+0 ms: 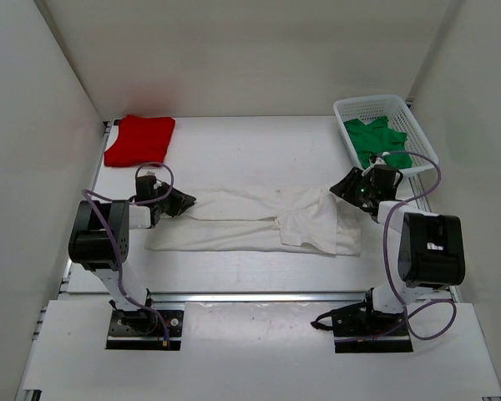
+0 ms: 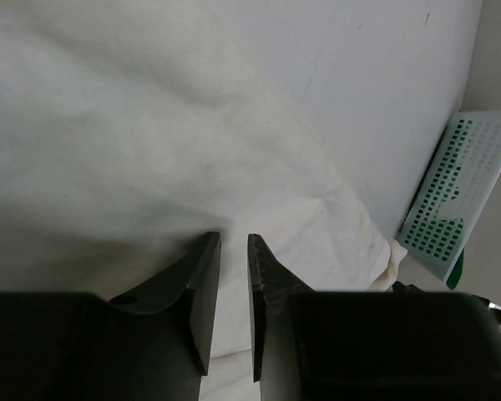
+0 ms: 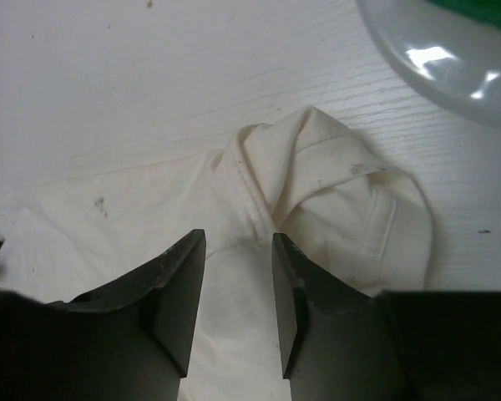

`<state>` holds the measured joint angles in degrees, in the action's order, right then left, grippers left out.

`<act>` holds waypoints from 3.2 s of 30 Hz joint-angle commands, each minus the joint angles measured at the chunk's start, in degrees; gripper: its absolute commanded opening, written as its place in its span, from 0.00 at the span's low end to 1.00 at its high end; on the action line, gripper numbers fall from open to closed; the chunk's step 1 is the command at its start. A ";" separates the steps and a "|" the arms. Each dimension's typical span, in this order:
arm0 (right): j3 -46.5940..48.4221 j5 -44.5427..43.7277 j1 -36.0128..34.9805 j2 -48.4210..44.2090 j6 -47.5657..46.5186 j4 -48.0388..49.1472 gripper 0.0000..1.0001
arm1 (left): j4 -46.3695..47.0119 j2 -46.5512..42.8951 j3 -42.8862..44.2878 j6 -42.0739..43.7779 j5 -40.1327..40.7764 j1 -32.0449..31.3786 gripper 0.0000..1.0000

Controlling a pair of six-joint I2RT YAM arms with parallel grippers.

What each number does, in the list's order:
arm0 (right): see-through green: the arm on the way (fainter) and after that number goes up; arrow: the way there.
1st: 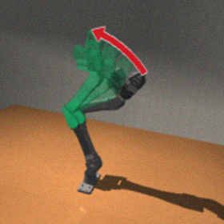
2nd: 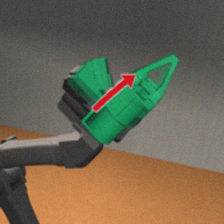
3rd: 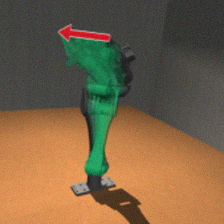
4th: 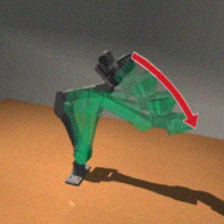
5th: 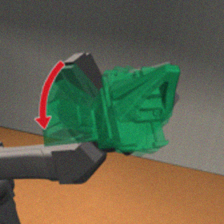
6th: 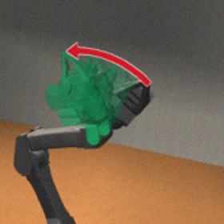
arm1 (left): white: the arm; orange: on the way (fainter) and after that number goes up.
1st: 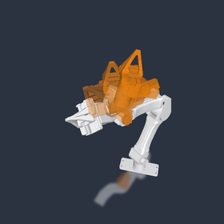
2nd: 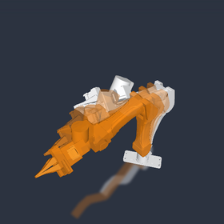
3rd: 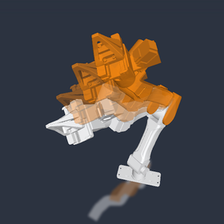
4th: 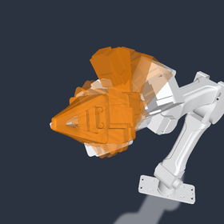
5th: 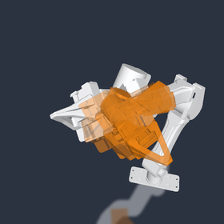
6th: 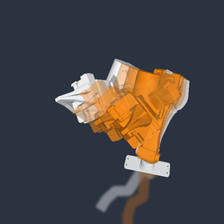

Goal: Fold and stack the t-shirts
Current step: Fold the other side of the tshirt into a rectangle

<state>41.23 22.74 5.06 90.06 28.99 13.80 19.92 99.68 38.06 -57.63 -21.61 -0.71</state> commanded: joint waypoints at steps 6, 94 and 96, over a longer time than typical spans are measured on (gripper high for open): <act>2.44 2.13 0.48 4.24 -1.48 1.06 0.33 | 1.61 0.16 -0.10 -0.82 -1.16 0.62 0.30; 16.42 -7.63 -4.45 9.08 -11.50 -15.73 0.13 | -1.55 3.95 2.63 -1.97 -0.98 11.52 0.28; 16.16 -7.19 -4.36 8.64 -10.89 -15.38 0.00 | -2.08 4.12 2.72 -1.79 -0.81 12.04 0.28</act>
<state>57.80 14.72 0.45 100.68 17.28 -2.98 18.63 103.68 41.30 -60.01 -22.87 10.20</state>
